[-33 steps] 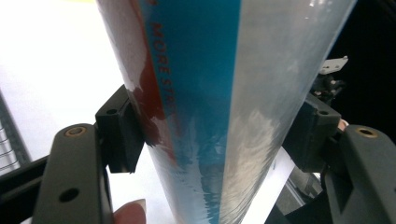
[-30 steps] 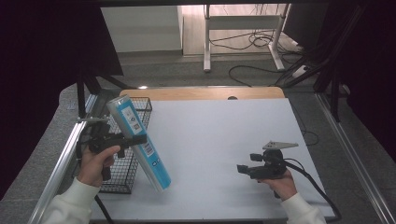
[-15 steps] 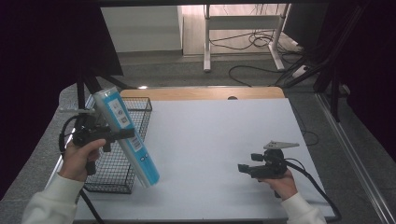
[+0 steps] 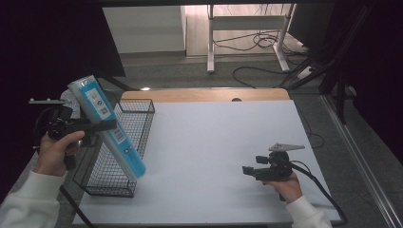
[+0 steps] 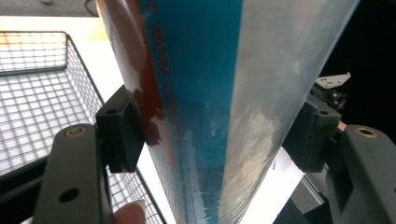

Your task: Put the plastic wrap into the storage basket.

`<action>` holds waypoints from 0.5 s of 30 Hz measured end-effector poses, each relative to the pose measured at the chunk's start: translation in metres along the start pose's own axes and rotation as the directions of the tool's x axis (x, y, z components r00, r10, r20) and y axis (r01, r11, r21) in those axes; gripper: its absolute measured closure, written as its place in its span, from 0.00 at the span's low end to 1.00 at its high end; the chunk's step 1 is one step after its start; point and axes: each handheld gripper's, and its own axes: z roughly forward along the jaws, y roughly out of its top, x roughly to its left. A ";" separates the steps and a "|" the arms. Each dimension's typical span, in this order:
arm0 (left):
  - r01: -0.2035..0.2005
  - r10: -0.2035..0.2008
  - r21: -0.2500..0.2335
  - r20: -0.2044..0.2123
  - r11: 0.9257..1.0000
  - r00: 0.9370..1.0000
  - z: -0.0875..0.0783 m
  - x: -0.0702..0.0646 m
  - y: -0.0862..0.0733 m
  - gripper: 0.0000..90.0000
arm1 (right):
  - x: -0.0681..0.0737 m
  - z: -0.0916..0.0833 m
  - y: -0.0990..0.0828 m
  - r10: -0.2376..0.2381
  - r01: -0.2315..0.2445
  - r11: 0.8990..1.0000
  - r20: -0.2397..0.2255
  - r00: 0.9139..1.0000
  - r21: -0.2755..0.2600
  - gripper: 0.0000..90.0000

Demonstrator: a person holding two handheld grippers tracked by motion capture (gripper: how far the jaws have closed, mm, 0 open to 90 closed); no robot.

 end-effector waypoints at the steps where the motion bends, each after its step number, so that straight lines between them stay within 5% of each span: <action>1: 0.001 -0.001 0.000 -0.005 1.000 1.000 -0.002 0.002 0.001 0.35 | 0.000 0.000 0.000 0.000 0.000 1.000 0.000 1.000 -0.001 0.14; 15: 0.016 -0.016 0.000 -0.075 1.000 0.997 -0.018 0.027 0.010 0.36 | -0.002 0.000 -0.001 0.002 -0.002 1.000 0.003 1.000 0.001 0.14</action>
